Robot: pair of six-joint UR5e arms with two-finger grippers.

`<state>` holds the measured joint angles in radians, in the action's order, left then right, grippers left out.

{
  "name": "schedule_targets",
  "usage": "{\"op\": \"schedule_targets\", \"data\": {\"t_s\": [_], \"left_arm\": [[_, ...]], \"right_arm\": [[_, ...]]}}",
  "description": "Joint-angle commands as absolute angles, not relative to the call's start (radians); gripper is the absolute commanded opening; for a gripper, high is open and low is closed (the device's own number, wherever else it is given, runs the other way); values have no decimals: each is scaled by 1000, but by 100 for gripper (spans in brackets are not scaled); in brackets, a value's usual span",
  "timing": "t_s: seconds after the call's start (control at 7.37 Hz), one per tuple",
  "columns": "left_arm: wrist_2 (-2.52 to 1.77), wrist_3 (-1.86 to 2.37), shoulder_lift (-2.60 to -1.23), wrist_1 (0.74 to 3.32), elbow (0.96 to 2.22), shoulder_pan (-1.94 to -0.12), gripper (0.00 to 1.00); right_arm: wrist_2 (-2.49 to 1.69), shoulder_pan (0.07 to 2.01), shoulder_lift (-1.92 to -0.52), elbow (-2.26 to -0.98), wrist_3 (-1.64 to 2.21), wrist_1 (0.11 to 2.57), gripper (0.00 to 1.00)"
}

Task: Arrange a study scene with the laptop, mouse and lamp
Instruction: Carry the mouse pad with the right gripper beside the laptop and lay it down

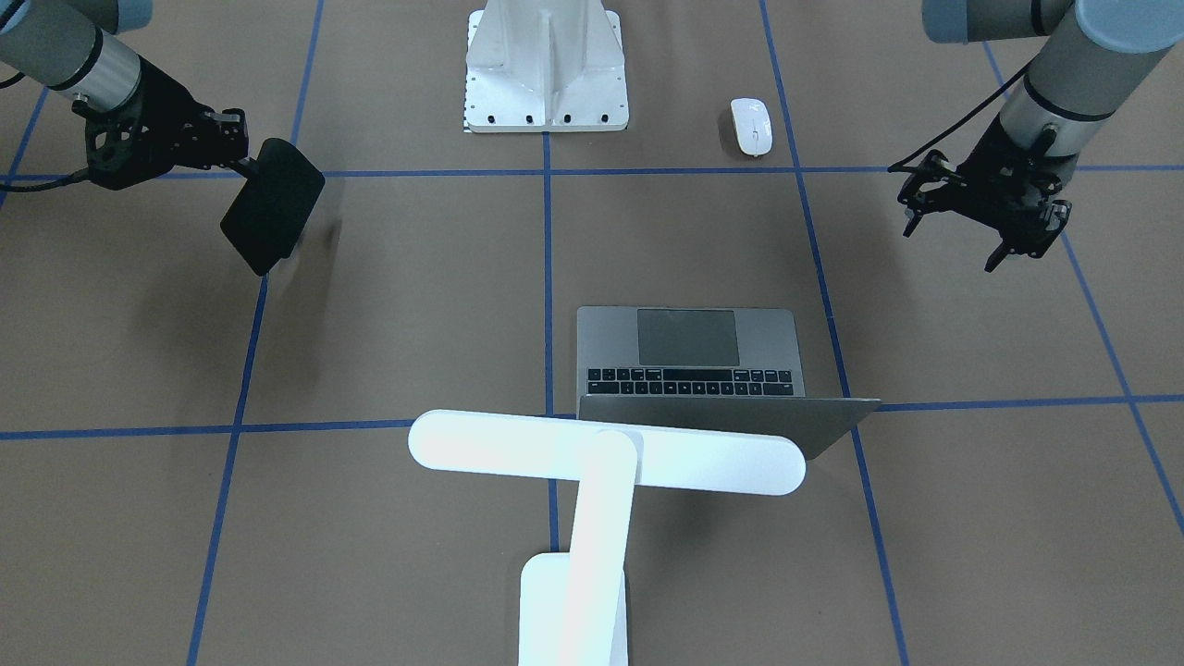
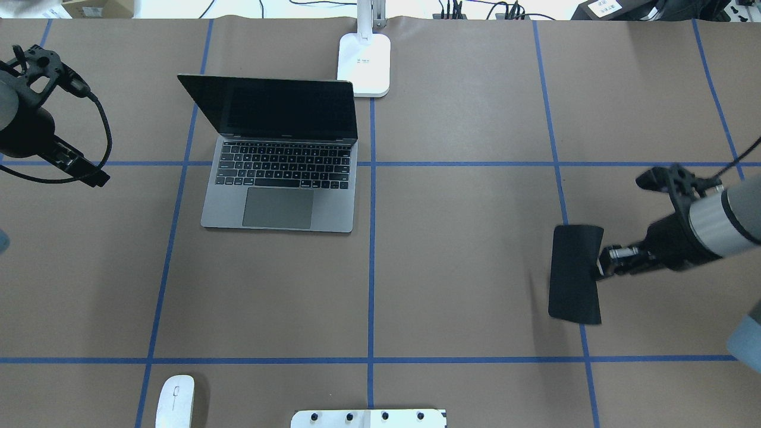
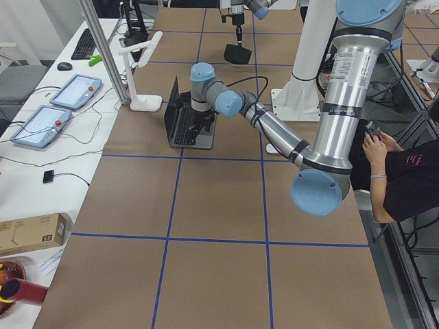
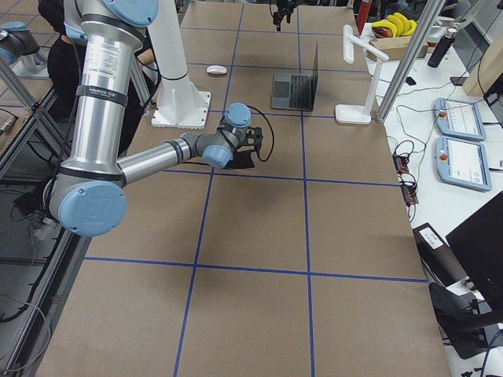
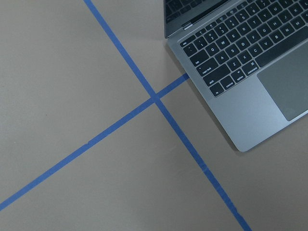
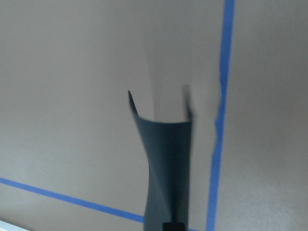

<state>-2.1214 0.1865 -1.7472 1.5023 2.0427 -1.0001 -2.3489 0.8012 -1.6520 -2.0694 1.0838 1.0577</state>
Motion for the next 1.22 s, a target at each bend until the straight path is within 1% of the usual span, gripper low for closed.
{"op": "schedule_targets", "data": {"t_s": [0.0,0.14,0.27,0.41,0.81,0.95,1.09], "left_arm": [[-2121,192,-1746,1502,2037,-1000,100],[-2121,192,-1746,1502,2033,-1000,100],[-2121,192,-1744,1500,2026,-1000,100],[-2121,193,-1744,1500,2025,-1002,100],[-2121,233,-1746,1502,2010,-1000,100],[-2121,250,-1746,1502,2006,-1000,100],[-2121,252,-1746,1502,2005,-1000,100]], "right_arm": [[-2356,885,-1365,-2063,920,1472,6],[-2347,896,-1219,-2033,829,1679,6],[-2320,899,-1065,-1949,733,1853,6],[-2298,899,-958,-1834,660,1908,6],[-2315,902,-720,-1508,571,1911,6],[-2321,902,-694,-1471,560,1911,6],[-2330,902,-695,-1468,558,1914,6]]}}
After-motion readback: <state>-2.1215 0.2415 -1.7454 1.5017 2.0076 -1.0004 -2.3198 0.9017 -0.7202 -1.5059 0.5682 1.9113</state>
